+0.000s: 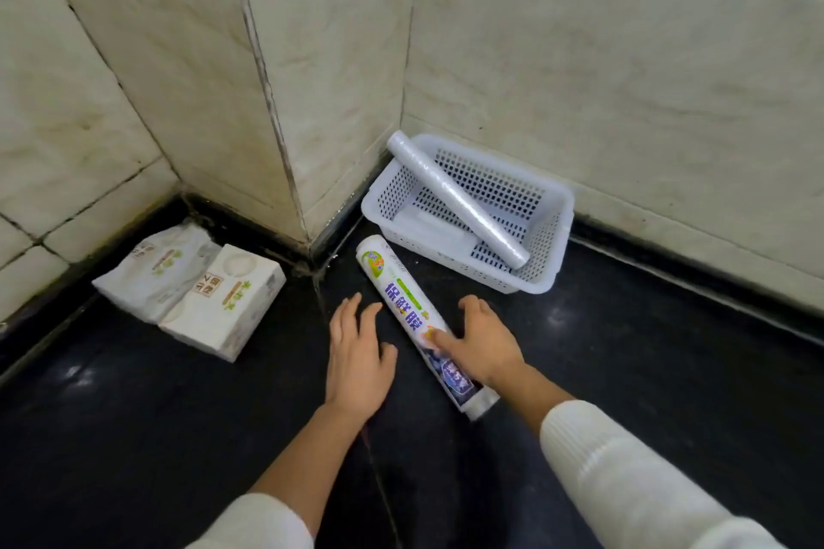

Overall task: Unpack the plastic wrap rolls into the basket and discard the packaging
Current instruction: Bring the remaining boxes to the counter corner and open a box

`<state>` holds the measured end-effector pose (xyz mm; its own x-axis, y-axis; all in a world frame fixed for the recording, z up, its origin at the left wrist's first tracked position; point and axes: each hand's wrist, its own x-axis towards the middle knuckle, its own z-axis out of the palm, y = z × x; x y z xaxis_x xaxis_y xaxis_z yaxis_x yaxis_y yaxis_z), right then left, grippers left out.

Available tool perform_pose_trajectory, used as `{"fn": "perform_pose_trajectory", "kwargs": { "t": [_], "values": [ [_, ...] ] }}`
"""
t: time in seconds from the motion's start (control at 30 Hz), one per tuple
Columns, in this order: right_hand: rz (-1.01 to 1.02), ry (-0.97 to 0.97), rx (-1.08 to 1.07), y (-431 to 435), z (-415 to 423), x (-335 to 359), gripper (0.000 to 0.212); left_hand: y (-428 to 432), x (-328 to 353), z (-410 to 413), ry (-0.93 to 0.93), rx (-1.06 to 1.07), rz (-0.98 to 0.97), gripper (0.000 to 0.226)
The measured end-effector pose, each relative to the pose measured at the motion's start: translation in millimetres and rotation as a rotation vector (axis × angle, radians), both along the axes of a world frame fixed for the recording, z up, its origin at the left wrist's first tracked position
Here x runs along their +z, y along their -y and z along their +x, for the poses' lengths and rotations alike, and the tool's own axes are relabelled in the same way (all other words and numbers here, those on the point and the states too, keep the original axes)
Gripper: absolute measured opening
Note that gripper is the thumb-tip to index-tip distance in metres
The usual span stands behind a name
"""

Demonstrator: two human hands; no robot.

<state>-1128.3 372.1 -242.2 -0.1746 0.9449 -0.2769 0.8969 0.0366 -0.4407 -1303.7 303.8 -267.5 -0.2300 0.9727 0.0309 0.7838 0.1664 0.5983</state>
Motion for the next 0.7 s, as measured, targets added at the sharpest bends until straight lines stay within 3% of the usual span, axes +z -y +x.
{"fn": "perform_pose_trajectory", "kwargs": {
  "t": [0.2, 0.47, 0.7],
  "values": [
    [0.081, -0.053, -0.259, 41, 115, 12, 0.049, -13, 19, 115, 0.037, -0.221, 0.076, 0.041],
    [0.063, 0.013, -0.599, 145, 323, 14, 0.049, 39, 11, 311, -0.009, -0.598, -0.167, 0.05],
    [0.087, 0.251, -0.719, 237, 554, -2, 0.054, 95, -2, 519, 0.018, -0.667, -0.128, 0.051]
  ]
}}
